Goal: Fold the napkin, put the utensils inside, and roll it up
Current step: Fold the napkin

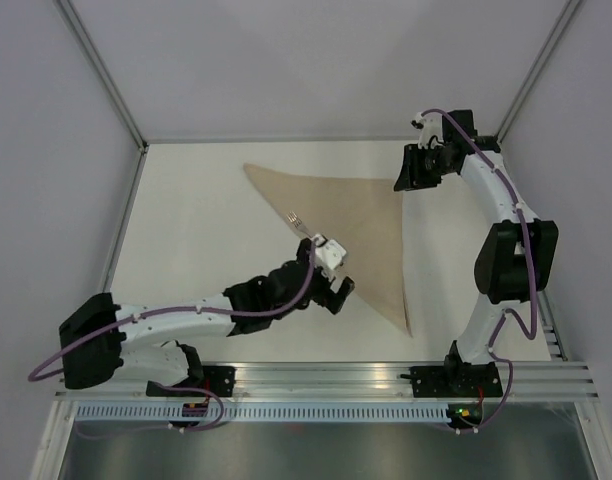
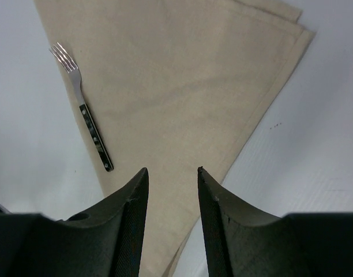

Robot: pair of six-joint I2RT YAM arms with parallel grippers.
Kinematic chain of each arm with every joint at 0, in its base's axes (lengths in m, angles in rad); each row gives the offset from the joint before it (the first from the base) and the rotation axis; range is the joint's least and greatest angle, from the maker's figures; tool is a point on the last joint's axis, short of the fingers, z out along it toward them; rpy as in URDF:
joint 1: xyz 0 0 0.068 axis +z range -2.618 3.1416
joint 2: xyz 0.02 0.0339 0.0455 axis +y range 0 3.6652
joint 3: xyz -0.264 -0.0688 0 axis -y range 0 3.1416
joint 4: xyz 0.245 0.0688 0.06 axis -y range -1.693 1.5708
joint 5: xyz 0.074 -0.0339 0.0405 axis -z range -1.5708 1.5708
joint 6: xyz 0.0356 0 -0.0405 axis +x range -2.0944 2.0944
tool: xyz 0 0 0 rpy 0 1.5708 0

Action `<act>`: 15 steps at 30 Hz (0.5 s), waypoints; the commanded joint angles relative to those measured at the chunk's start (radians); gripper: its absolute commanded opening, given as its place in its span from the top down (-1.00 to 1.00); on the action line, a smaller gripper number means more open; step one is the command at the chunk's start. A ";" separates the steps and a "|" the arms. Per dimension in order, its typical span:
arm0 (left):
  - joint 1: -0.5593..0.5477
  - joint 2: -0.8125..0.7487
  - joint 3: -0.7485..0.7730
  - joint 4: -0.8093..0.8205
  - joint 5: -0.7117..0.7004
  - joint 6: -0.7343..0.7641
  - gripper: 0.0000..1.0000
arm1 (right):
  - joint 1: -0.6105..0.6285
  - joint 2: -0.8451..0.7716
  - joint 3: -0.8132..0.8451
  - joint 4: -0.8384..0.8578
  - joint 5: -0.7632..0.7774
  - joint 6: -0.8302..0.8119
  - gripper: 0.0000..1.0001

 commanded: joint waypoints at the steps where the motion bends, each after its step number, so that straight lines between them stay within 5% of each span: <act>1: -0.131 0.133 -0.013 0.278 -0.226 0.259 -0.99 | -0.023 -0.032 -0.059 0.040 -0.077 0.029 0.09; 8: -0.340 0.414 -0.042 0.621 -0.225 0.485 -0.99 | -0.075 -0.039 -0.088 0.060 -0.071 0.026 0.10; 15: -0.397 0.592 -0.018 0.810 -0.160 0.548 -0.99 | -0.081 -0.049 -0.119 0.079 -0.066 0.029 0.10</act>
